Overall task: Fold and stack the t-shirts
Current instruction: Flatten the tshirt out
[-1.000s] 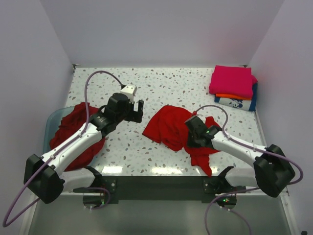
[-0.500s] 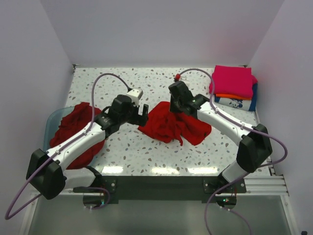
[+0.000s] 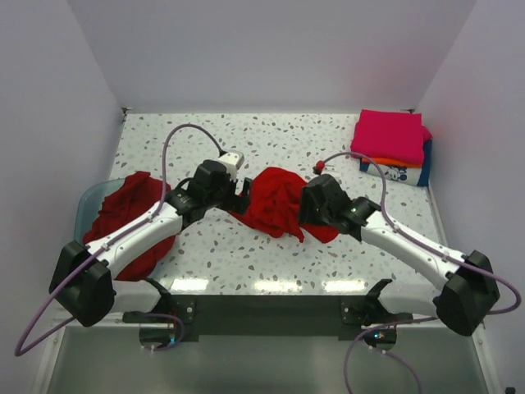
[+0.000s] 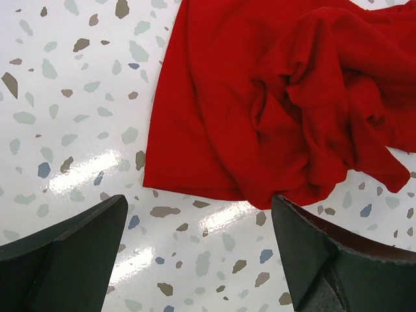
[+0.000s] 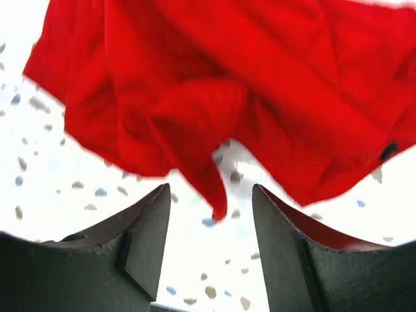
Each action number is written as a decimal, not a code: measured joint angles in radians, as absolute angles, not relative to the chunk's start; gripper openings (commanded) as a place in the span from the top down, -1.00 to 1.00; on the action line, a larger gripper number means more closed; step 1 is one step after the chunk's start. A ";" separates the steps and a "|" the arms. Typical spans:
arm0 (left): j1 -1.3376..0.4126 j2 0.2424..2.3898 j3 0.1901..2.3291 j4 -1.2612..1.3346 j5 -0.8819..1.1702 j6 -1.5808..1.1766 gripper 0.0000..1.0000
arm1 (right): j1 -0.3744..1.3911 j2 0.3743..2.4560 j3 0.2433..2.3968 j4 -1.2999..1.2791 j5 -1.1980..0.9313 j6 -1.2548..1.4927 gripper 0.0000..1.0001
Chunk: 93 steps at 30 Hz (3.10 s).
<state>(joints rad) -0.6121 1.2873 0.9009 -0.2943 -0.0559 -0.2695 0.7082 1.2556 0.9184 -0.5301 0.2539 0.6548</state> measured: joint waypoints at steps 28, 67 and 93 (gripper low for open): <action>-0.612 1.312 0.901 -0.301 -0.059 -0.270 -0.94 | 0.764 1.335 0.698 -0.344 0.163 0.698 0.73; -1.147 1.663 1.070 -0.327 -0.377 -0.427 -0.89 | 0.225 1.155 1.196 -0.785 0.263 0.441 1.00; -1.145 1.913 1.161 -0.223 -0.507 -0.437 0.47 | 0.216 1.009 1.172 -0.824 0.191 0.441 1.00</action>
<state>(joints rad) -1.1450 1.9133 1.1610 -0.2226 -0.5068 -0.4366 0.2161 1.0088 1.1725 -0.8242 0.1905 0.4408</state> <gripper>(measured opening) 0.458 0.015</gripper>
